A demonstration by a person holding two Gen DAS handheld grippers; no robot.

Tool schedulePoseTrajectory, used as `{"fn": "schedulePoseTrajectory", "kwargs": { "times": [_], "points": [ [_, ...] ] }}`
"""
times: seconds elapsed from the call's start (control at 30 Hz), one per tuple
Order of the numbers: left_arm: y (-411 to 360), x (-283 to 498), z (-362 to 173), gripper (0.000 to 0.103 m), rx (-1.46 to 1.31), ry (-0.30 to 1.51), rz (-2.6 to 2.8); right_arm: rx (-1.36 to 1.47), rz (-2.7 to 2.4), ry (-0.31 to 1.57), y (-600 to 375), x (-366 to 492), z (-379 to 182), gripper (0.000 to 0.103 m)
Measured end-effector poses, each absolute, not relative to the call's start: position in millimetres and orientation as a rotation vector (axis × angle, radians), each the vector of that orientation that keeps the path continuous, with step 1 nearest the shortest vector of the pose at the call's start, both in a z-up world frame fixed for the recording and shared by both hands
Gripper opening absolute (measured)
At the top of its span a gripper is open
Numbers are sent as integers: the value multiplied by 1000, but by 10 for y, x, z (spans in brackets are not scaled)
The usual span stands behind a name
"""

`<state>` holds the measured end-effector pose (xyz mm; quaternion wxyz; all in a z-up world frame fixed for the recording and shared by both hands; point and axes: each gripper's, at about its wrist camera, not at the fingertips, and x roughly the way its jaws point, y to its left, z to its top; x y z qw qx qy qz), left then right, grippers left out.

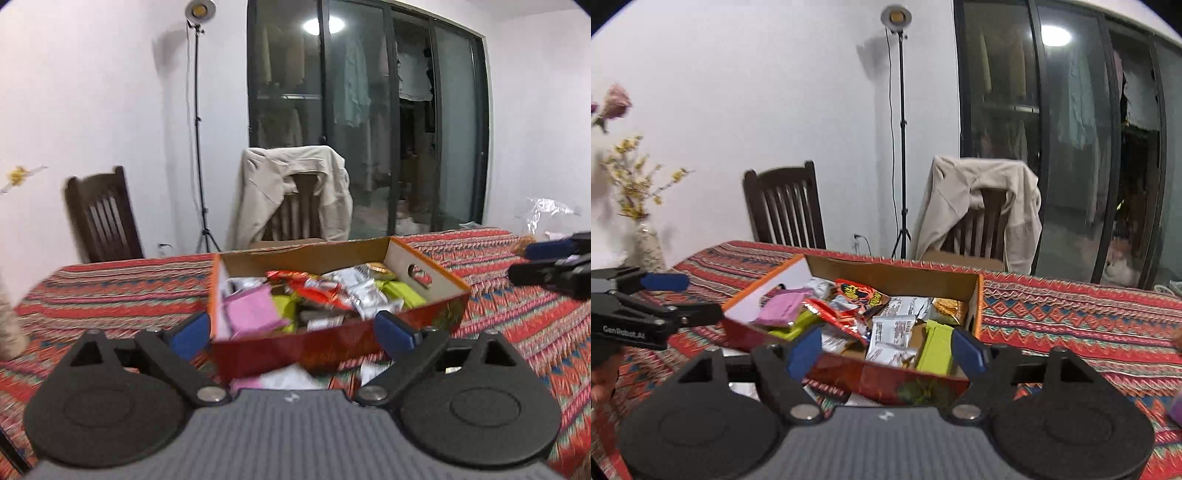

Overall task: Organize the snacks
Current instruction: 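Move both tools back toward the snack pile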

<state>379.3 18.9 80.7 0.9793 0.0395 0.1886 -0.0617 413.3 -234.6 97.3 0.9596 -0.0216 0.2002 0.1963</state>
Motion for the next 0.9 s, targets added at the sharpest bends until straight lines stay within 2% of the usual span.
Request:
{"fn": "schedulePoseTrajectory", "kwargs": {
  "times": [0.2, 0.37, 0.67, 0.9],
  "points": [
    [177, 2990, 679, 100, 62, 349, -67, -53, 394, 380, -2485, 3421, 916, 83],
    [98, 2630, 481, 100, 30, 403, -47, -102, 354, 396, -2454, 2938, 666, 86],
    [159, 2336, 138, 100, -53, 514, -2, 28, 338, 550, -2480, 2460, 18, 86],
    [122, 2348, 119, 100, -44, 516, -18, 1, 349, 563, -2359, 2375, -63, 86]
  ]
}}
